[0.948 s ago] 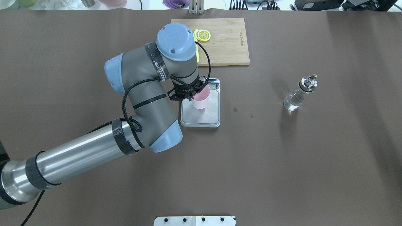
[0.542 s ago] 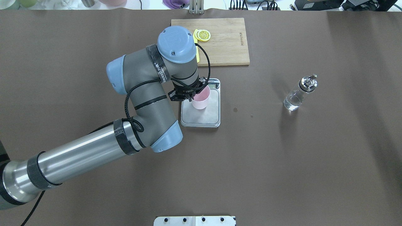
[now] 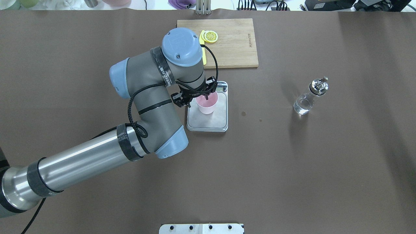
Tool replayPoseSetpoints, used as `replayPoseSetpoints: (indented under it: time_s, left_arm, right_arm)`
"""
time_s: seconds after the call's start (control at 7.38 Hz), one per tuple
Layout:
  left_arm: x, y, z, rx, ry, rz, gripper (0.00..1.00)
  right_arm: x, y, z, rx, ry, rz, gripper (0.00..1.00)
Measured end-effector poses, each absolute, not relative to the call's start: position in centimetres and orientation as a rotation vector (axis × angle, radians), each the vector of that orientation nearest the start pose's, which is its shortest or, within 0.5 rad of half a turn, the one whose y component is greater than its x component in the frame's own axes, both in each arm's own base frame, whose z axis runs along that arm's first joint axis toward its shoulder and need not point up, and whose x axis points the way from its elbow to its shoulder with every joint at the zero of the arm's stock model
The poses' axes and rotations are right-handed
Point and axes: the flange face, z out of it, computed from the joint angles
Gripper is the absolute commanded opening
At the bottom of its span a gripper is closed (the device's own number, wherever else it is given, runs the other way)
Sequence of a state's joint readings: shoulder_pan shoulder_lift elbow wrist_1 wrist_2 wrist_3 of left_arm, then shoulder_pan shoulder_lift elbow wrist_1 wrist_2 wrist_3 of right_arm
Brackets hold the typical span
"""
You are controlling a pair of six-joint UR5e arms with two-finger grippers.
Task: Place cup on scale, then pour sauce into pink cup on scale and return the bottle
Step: 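Release the cup with the left gripper while the right arm reaches out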
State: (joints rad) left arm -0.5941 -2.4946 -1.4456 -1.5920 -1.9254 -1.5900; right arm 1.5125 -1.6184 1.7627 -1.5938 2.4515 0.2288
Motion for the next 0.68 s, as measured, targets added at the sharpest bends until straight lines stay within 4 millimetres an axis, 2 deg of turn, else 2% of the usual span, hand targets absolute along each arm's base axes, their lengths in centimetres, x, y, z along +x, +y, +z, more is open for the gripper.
replayPoseSetpoints:
  time_s: [0.27,0.54,0.68]
  left_arm:
    - [54.3,-49.9,11.6,-0.072,0.890,-0.415,0.98]
    - [50.1,-49.0,10.6,-0.056,0.880,-0.392,0.98]
    - [47.8,-48.4,11.2,-0.054,0.873,-0.378,0.98]
  right_arm:
    - [2.9,-47.7,56.9,0.008,-0.890,0.098,1.00]
    - [2.9,-48.1,56.2,0.022,-0.887,0.093,1.00]
    - [2.7,-48.5,55.1,0.043,-0.885,0.079,1.00]
